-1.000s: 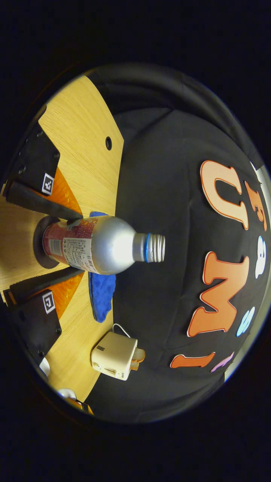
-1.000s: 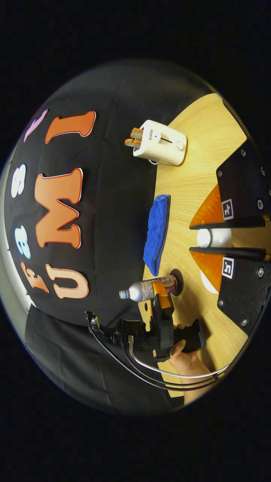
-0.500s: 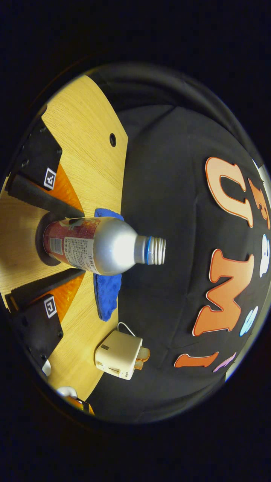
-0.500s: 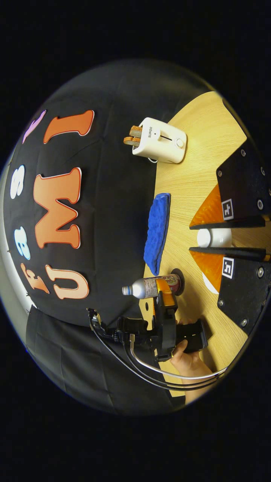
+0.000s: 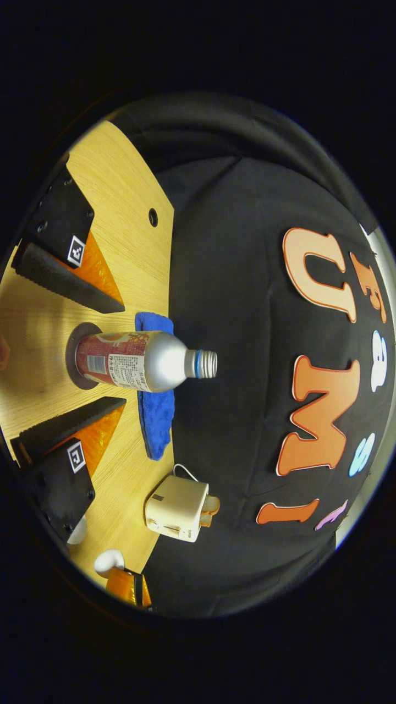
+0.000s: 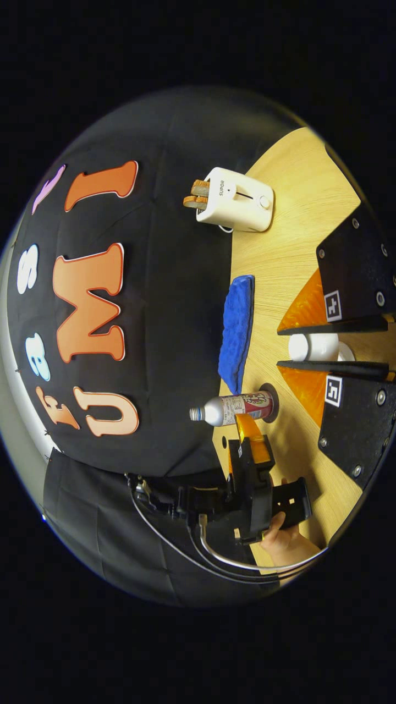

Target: Open the teacup lid with one hand, grasp the water bottle and pour water into the teacup with the other hand; after pouring, place the water bottle on the coaster and then close the teacup lid.

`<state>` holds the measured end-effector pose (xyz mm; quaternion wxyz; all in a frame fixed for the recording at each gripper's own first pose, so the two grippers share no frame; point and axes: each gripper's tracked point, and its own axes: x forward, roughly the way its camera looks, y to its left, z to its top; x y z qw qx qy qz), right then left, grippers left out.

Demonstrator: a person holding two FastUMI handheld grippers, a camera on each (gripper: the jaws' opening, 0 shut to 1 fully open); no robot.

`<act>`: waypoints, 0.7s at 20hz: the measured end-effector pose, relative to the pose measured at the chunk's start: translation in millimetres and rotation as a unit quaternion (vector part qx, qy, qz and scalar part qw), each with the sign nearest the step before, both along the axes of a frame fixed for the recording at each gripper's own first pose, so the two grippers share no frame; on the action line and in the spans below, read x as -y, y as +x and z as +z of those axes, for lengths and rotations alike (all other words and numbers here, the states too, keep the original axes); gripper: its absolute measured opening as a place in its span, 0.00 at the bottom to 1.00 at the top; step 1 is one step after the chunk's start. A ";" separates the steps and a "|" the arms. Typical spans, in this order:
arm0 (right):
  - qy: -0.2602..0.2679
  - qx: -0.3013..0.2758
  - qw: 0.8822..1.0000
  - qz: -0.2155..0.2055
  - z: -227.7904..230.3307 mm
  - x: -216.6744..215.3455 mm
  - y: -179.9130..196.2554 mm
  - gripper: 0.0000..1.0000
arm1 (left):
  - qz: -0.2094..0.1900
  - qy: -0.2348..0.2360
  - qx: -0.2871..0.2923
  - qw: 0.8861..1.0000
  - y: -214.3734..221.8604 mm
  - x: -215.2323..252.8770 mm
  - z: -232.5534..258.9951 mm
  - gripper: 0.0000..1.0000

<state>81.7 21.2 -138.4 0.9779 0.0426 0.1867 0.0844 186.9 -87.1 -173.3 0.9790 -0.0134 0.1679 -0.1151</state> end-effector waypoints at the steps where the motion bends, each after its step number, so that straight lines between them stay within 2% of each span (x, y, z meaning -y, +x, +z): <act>1: -0.003 0.000 1.000 0.001 -0.5 -2.3 0.2 0.21 | 0.004 -0.002 0.006 1.000 -4.6 -5.6 5.6 0.99; 2: -0.005 -0.001 1.000 0.000 -1.5 -2.6 1.1 0.17 | 0.010 -0.005 0.013 1.000 -7.8 -11.8 12.0 0.99; 3: -0.005 -0.001 1.000 0.001 -2.5 -5.2 1.7 0.22 | 0.014 -0.007 0.020 1.000 -12.4 -17.5 19.0 0.99; 9: -0.003 -0.007 1.000 0.007 -9.0 -20.4 0.4 0.21 | 0.047 0.010 0.060 0.997 -37.2 -52.8 45.4 0.99; 11: -0.004 -0.013 1.000 0.010 -14.3 -24.1 -0.6 0.21 | 0.052 0.011 0.073 0.996 -46.1 -57.5 55.1 0.96; 14: -0.006 -0.022 1.000 0.016 -22.4 -30.7 -2.8 0.21 | 0.053 0.012 0.088 0.995 -57.1 -58.7 65.2 0.99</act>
